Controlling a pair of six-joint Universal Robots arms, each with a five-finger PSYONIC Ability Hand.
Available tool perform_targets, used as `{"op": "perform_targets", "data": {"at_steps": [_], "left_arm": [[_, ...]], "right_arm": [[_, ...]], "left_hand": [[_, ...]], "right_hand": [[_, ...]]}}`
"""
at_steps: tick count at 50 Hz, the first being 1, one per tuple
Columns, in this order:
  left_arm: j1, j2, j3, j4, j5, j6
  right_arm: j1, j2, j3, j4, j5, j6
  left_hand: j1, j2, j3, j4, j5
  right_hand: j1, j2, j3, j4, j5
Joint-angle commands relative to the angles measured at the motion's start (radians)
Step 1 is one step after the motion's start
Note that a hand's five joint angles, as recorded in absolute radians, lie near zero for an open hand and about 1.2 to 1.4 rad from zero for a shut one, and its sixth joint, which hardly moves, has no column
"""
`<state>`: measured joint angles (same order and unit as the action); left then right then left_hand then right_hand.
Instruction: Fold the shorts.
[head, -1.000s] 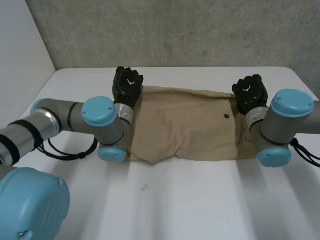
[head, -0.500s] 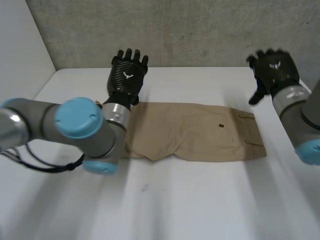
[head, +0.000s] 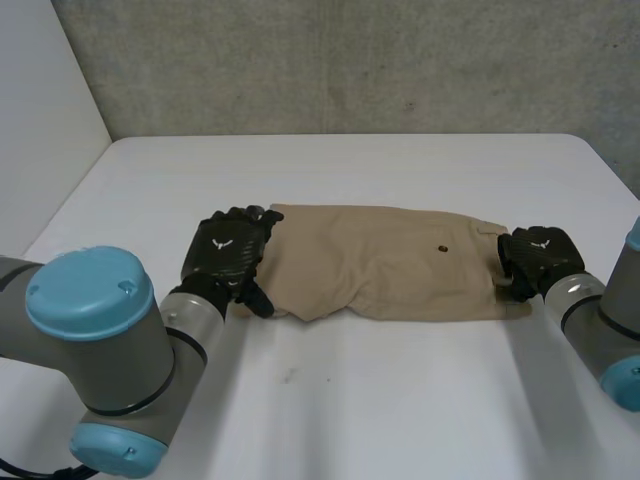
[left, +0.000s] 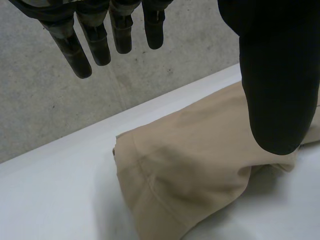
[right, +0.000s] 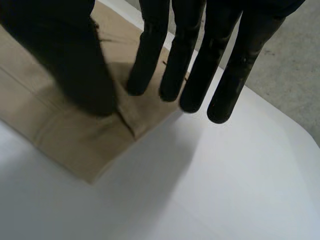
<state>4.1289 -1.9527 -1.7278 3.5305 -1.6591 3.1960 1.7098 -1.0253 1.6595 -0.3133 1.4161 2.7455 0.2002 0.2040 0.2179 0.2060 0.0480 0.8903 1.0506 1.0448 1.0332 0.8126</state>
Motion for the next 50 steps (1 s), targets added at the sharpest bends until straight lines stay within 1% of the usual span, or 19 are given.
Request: {"op": "perform_targets", "data": {"at_steps": [1,4,5,9,14,17,21,26,29,30,32,33,36,37,41,43,44,48,50], "left_arm": [[0.001,-0.005,-0.01,0.019,-0.001,0.004],[0.005,-0.005,-0.018,0.019,-0.001,0.004],[0.005,-0.005,-0.021,0.019,-0.002,0.004],[0.013,-0.002,-0.03,0.019,-0.002,0.004],[0.017,0.008,-0.036,0.019,-0.002,0.004],[0.017,0.009,-0.036,0.019,-0.002,0.004],[0.019,0.009,-0.036,0.019,-0.004,0.004],[0.022,0.011,-0.038,0.016,-0.005,0.004],[0.024,0.014,-0.038,0.016,-0.004,0.004],[0.025,0.015,-0.038,0.016,-0.004,0.004],[0.027,0.017,-0.036,0.016,-0.004,0.004],[0.028,0.017,-0.036,0.018,-0.004,0.004],[0.036,0.017,-0.038,0.018,-0.004,0.004],[0.037,0.017,-0.038,0.018,-0.004,0.004],[0.037,0.017,-0.038,0.016,-0.004,0.004],[0.039,0.018,-0.038,0.018,-0.004,0.004],[0.039,0.018,-0.036,0.018,-0.004,0.004],[0.039,0.018,-0.038,0.016,-0.004,0.005],[0.039,0.02,-0.036,0.016,-0.004,0.005]], "right_arm": [[-0.044,-0.004,-0.012,0.012,0.001,-0.003],[-0.071,-0.038,-0.004,0.023,0.001,-0.015],[-0.088,-0.073,-0.003,0.037,0.001,-0.036],[-0.127,-0.124,-0.007,0.091,0.003,-0.119],[-0.196,-0.141,-0.006,0.143,-0.017,-0.213],[-0.202,-0.138,-0.001,0.152,-0.043,-0.222],[-0.197,-0.139,-0.001,0.148,-0.068,-0.182],[-0.208,-0.13,-0.038,0.151,-0.04,-0.171],[-0.21,-0.133,-0.087,0.158,0.024,-0.193],[-0.211,-0.14,-0.102,0.163,0.061,-0.225],[-0.206,-0.144,-0.116,0.164,0.082,-0.265],[-0.193,-0.147,-0.122,0.167,0.096,-0.318],[-0.147,-0.153,-0.135,0.161,0.095,-0.365],[-0.084,-0.154,-0.15,0.158,0.087,-0.381],[0.052,-0.154,-0.208,0.157,0.084,-0.38],[0.102,-0.145,-0.23,0.157,0.089,-0.383],[0.149,-0.138,-0.251,0.157,0.099,-0.386],[0.244,-0.113,-0.288,0.157,0.119,-0.379],[0.267,-0.111,-0.294,0.157,0.142,-0.368]], "left_hand": [[-0.026,-0.029,-0.043,-0.031,-0.048],[-0.026,-0.029,-0.043,-0.031,-0.048],[-0.026,-0.029,-0.043,-0.031,-0.048],[-0.026,-0.029,-0.043,-0.031,-0.048],[-0.026,-0.029,-0.043,-0.031,-0.048],[-0.026,-0.029,-0.043,-0.031,-0.048],[-0.026,-0.029,-0.043,-0.031,-0.048],[-0.026,-0.029,-0.043,-0.031,-0.048],[-0.026,-0.029,-0.043,-0.031,-0.048],[-0.026,-0.029,-0.043,-0.031,-0.048],[-0.026,-0.029,-0.043,-0.031,-0.048],[-0.026,-0.029,-0.043,-0.031,-0.048],[-0.026,-0.029,-0.043,-0.031,-0.048],[-0.026,-0.029,-0.043,-0.031,-0.048],[-0.026,-0.029,-0.043,-0.031,-0.048],[-0.026,-0.029,-0.043,-0.031,-0.048],[-0.026,-0.029,-0.043,-0.031,-0.048],[-0.026,-0.029,-0.043,-0.031,-0.048],[-0.026,-0.029,-0.043,-0.031,-0.048]], "right_hand": [[0.506,0.346,0.351,0.363,0.409],[0.506,0.346,0.351,0.363,0.409],[0.506,0.346,0.351,0.363,0.409],[0.506,0.346,0.351,0.363,0.409],[0.506,0.346,0.351,0.363,0.409],[0.506,0.346,0.351,0.363,0.409],[0.506,0.346,0.351,0.363,0.409],[0.506,0.346,0.351,0.363,0.409],[0.506,0.346,0.351,0.363,0.409],[0.506,0.346,0.351,0.363,0.409],[0.506,0.346,0.351,0.363,0.409],[0.506,0.346,0.351,0.363,0.409],[0.506,0.346,0.351,0.363,0.409],[0.506,0.346,0.351,0.363,0.409],[0.506,0.346,0.351,0.363,0.409],[0.506,0.346,0.351,0.363,0.409],[0.506,0.346,0.351,0.363,0.409],[0.506,0.346,0.351,0.363,0.409],[0.092,-0.068,-0.062,-0.051,-0.004]]}}
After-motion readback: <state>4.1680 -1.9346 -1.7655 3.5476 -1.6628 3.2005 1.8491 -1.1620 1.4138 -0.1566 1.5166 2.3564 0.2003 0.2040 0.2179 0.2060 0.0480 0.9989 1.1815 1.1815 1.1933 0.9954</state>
